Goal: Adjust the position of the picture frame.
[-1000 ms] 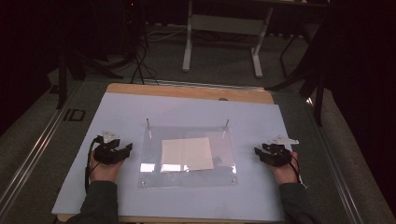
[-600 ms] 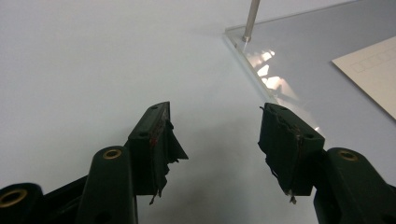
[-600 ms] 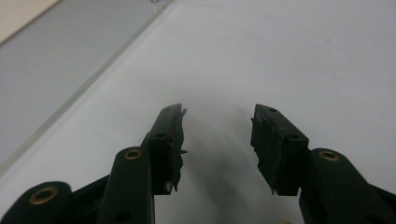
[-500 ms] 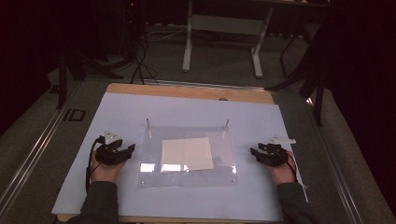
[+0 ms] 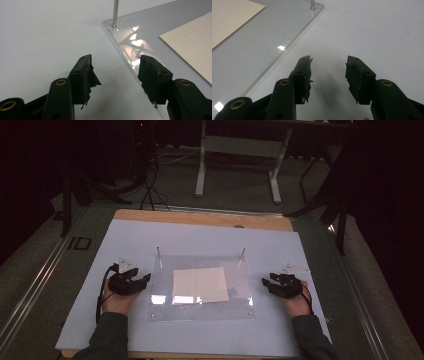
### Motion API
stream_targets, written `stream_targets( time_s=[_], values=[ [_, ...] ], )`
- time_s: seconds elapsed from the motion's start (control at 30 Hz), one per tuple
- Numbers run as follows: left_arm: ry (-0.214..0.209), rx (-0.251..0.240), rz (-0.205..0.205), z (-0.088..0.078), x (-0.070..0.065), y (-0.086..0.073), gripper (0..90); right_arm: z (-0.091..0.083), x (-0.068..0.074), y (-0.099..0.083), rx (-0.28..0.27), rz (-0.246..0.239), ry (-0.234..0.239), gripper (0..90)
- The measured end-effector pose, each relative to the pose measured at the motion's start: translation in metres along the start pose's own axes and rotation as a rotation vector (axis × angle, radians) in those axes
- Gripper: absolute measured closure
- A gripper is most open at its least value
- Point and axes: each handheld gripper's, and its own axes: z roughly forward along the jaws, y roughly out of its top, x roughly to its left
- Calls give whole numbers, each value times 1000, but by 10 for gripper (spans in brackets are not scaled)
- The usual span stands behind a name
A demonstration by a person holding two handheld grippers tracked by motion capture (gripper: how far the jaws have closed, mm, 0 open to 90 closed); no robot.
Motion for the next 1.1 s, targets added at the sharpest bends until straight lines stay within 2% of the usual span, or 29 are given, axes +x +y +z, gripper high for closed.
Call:
stream_targets(
  time_s=[0.1, 0.23, 0.33, 0.37, 0.5, 0.7, 0.9, 1.1],
  values=[
    [13, -2, 19, 1, 0, 0, 445, 2, 3, 2, -1, -6, 3, 548],
    [6, 10, 5, 3, 2, 1, 447, 4, 6, 9, -10, 0, 19, 560],
    [1, 1, -3, 2, 3, 1, 450, 5, 6, 13, -18, 1, 28, 567],
    [2, -4, -10, 2, 4, 2, 449, 5, 5, 16, -27, 15, 39, 577],
    [-6, -6, -7, 2, 4, 8, 442, 7, 2, 24, -37, 21, 51, 602],
    [-28, -15, -18, 6, 4, 15, 447, 8, 2, 33, -41, 5, 49, 604],
    [-33, -20, -4, 10, 4, 23, 453, 15, 3, 45, -47, -10, 53, 602],
    [-36, -23, -16, 13, 8, 30, 462, 22, 4, 52, -48, -16, 58, 604]
  ],
)
